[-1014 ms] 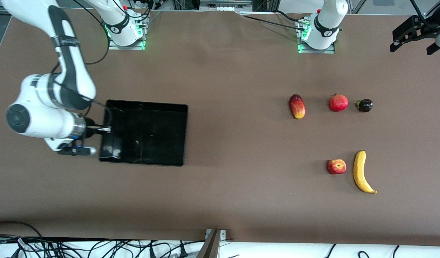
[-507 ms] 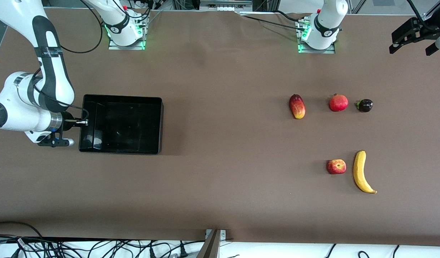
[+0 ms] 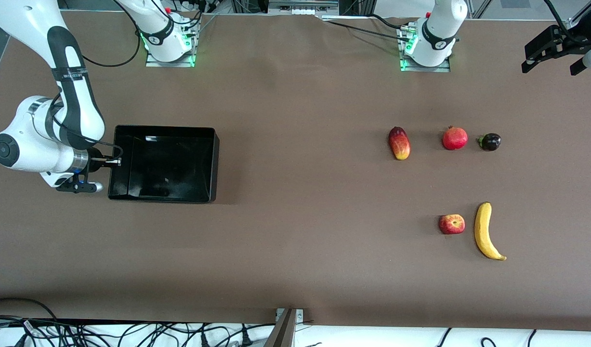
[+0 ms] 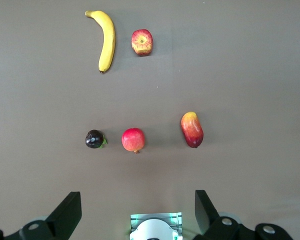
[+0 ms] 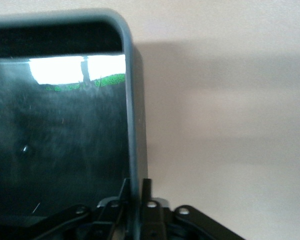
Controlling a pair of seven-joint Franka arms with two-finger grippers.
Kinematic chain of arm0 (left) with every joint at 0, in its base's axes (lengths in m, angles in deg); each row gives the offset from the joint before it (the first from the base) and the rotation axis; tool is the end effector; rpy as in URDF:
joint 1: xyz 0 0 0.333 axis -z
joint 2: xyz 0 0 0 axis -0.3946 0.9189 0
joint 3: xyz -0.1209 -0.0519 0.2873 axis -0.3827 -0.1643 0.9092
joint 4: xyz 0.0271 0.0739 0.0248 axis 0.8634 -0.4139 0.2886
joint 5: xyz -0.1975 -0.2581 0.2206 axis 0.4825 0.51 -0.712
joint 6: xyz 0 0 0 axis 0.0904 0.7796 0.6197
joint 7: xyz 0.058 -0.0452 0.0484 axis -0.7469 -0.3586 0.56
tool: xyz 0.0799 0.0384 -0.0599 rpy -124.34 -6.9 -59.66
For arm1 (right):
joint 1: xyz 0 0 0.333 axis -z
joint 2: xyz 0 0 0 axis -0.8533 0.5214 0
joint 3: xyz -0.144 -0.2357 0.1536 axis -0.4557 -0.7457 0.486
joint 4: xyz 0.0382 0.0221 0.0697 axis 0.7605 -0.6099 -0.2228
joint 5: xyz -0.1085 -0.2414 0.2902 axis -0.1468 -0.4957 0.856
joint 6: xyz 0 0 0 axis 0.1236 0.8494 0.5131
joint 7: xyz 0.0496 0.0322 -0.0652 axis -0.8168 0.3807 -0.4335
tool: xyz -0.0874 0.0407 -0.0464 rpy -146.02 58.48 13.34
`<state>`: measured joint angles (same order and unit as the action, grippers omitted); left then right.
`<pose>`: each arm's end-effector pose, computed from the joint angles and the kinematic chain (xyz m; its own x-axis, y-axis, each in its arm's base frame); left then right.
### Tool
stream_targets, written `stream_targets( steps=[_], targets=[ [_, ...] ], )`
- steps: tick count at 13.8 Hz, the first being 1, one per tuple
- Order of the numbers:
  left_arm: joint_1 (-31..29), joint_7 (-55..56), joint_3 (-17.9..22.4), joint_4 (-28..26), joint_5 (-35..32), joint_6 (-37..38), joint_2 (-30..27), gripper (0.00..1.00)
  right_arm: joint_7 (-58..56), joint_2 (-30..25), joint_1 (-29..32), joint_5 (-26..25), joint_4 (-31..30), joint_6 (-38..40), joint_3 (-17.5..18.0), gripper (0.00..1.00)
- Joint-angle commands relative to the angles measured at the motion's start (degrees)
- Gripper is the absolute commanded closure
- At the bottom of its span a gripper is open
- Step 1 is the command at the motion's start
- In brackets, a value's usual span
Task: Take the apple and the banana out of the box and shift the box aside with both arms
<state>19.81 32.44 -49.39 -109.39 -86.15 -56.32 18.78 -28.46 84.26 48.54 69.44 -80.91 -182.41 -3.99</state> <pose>0.4937 -0.0214 0.6915 0.9963 -0.0496 -0.0696 -0.0503 -0.9987 -0.0075 0.5781 -0.0730 0.2561 0.9652 -0.0373 -0.2588 -0.0602 -0.9949 -0.0810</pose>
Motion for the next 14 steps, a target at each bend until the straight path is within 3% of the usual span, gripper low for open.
stream_targets(
  steps=[1, 5, 9, 12, 14],
  targets=[
    [-0.44, 0.54, -0.19, -1.92, 1.33, -0.71, -1.46, 0.0, -2.09, -2.34, 0.46, 0.65, -0.44, 2.21, -0.49, 0.0],
    [-0.44, 0.54, -0.19, -1.92, 1.59, -0.71, -1.37, 0.0, -2.01, -2.95, 0.11, -0.49, 7.71, 9.67, -0.84, 0.0],
    [-0.44, 0.63, -0.19, -2.0, 2.03, -0.71, -1.37, 0.0, -2.36, -3.13, -0.33, -7.34, 23.25, 20.47, -0.49, 0.0],
    [-0.44, 0.63, -0.19, -2.26, 2.03, -0.8, -1.37, 0.0, -2.1, -3.13, -0.07, -7.71, 32.41, 26.73, -1.02, 0.0],
    [-0.44, 0.63, -0.19, -2.35, 2.03, -0.98, -1.37, 0.0, -1.48, -3.22, 0.19, -7.71, 35.06, 27.62, -1.8, 0.0]
  ],
)
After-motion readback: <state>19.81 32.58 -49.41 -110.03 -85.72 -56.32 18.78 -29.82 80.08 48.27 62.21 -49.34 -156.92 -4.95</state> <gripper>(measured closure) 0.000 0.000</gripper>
